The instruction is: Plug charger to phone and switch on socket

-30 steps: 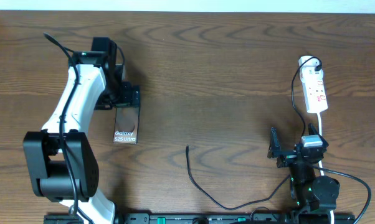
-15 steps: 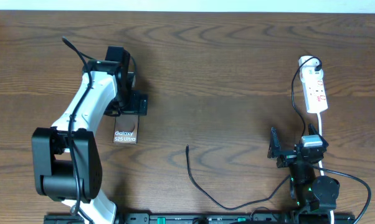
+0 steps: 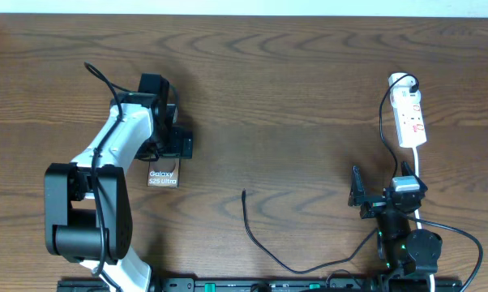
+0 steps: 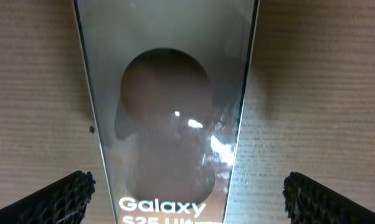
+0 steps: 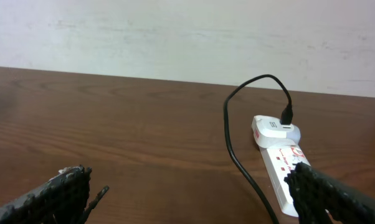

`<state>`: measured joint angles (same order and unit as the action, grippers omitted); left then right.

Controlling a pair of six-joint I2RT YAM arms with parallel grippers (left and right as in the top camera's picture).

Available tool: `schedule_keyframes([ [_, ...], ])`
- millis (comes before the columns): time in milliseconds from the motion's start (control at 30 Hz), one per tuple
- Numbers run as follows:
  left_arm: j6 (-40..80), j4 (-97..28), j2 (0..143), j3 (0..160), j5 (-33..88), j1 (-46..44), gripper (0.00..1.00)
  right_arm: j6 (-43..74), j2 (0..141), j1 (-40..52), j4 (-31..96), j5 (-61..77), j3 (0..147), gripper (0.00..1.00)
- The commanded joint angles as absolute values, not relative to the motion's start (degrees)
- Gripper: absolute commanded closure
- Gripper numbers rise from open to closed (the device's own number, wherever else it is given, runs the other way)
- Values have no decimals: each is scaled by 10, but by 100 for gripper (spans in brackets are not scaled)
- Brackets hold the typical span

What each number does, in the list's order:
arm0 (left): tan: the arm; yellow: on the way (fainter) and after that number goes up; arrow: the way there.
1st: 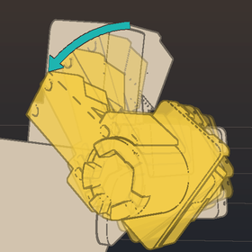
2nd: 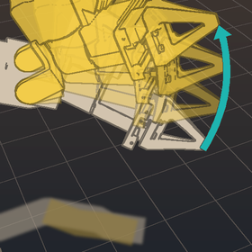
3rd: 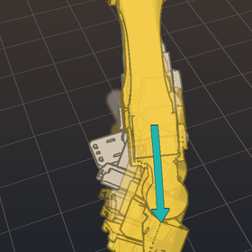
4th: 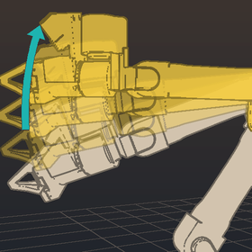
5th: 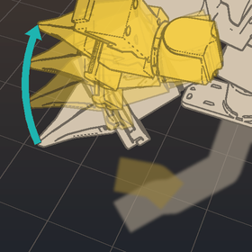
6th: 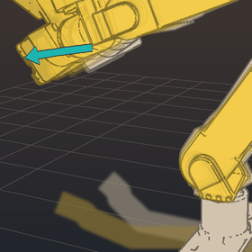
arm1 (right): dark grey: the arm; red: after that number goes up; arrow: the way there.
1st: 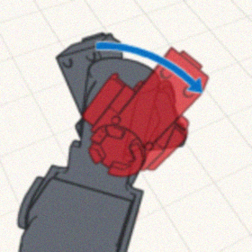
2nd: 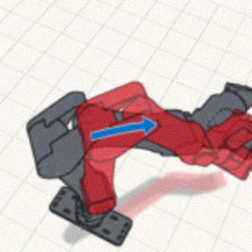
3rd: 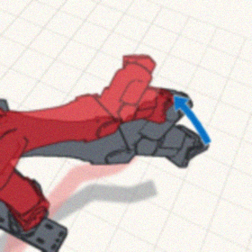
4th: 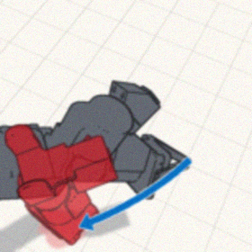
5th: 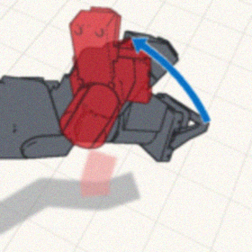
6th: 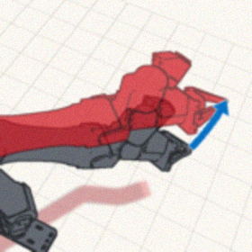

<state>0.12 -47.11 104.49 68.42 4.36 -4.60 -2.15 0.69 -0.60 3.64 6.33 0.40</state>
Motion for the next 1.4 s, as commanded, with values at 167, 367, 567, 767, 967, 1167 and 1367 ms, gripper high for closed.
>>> schedule_keyframes([
  [167, -4, -433, 1045, 667, 47, -44, 0, -29, 3, -3, 39, 60, 3, 1],
  [367, -4, -422, 1045, 664, 29, -44, 0, -29, 3, -3, 39, 60, 3, 1],
  [567, -4, -421, 1045, 664, 20, -44, 0, -29, 3, -3, 39, 60, 3, 1],
  [767, -4, -418, 1045, 663, 20, -44, 0, -29, 3, -3, 39, 59, 3, 1],
  [967, -4, -396, 1045, 641, 19, -44, 0, -29, 3, -3, 39, 59, 3, 1],
  [1167, -4, -391, 1045, 639, 18, -44, 0, -29, 3, -3, 39, 60, 3, 1],
  [1367, -4, -385, 1045, 639, 11, -44, 0, -29, 3, -3, 39, 59, 3, 1],
])
